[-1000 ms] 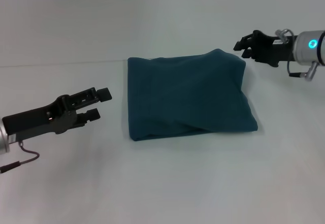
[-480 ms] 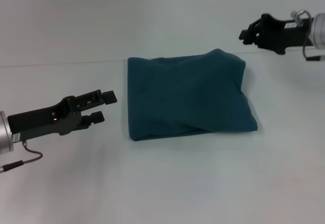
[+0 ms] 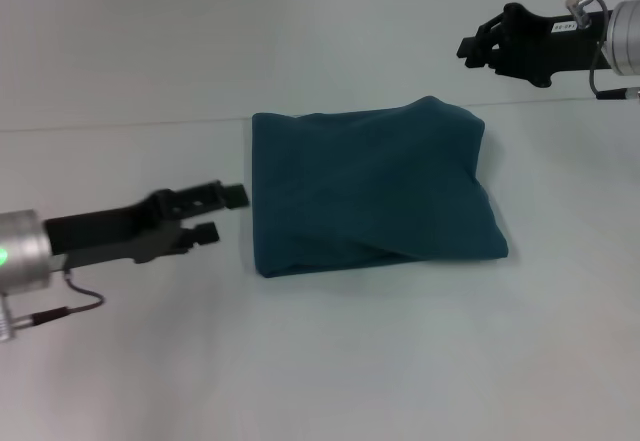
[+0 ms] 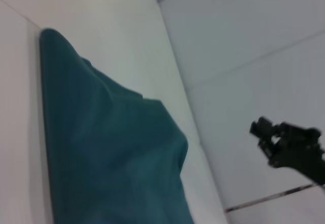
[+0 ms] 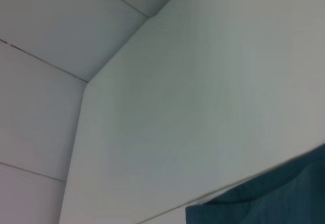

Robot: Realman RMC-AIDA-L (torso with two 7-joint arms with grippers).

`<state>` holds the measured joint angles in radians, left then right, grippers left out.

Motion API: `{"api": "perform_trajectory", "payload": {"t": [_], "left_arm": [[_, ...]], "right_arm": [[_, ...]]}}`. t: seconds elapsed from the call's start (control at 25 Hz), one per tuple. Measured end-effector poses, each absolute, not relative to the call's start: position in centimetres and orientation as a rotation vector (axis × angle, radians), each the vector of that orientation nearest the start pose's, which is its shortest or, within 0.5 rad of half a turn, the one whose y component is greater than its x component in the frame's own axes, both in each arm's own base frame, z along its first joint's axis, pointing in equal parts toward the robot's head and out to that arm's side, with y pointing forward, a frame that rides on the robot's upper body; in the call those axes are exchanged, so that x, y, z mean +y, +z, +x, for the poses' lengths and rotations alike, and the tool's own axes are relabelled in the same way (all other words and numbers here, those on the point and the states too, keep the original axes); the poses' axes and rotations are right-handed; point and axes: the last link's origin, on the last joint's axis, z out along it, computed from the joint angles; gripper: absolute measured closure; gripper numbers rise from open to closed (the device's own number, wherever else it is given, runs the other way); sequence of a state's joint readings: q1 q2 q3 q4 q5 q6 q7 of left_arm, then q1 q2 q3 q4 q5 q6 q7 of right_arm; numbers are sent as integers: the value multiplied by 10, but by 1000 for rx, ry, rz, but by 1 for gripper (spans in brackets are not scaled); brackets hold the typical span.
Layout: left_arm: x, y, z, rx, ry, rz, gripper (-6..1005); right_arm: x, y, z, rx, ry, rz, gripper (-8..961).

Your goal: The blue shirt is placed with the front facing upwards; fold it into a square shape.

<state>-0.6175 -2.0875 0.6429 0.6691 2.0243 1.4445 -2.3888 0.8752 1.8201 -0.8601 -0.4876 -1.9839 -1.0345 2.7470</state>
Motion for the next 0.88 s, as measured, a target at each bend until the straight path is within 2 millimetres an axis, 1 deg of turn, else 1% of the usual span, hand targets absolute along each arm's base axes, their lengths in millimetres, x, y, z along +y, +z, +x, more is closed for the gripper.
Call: {"api": "perform_trajectory", "payload": {"t": [0.08, 0.16, 0.28, 0.4, 0.56, 0.6, 0.88], "left_arm": [[375, -8, -236, -1870, -766, -2246, 51], [383, -15, -231, -1831, -689, -2261, 51], [396, -30, -221, -1718, -583, -2279, 51], [407, -46, -215, -1614, -494, -2270, 51], [414, -64, -209, -1528, -424, -2248, 50], [417, -79, -208, -1495, -369, -2227, 50], [418, -79, -206, -1514, -379, -2225, 51]], "right_arm": [[479, 84, 216, 1868, 747, -1842, 802], [479, 85, 216, 1868, 747, -1841, 802], [478, 85, 218, 1869, 746, -1838, 801], [478, 87, 221, 1869, 744, -1833, 801], [477, 88, 222, 1870, 743, -1830, 801], [477, 88, 223, 1871, 741, -1832, 801], [476, 90, 225, 1872, 738, -1832, 802]]}}
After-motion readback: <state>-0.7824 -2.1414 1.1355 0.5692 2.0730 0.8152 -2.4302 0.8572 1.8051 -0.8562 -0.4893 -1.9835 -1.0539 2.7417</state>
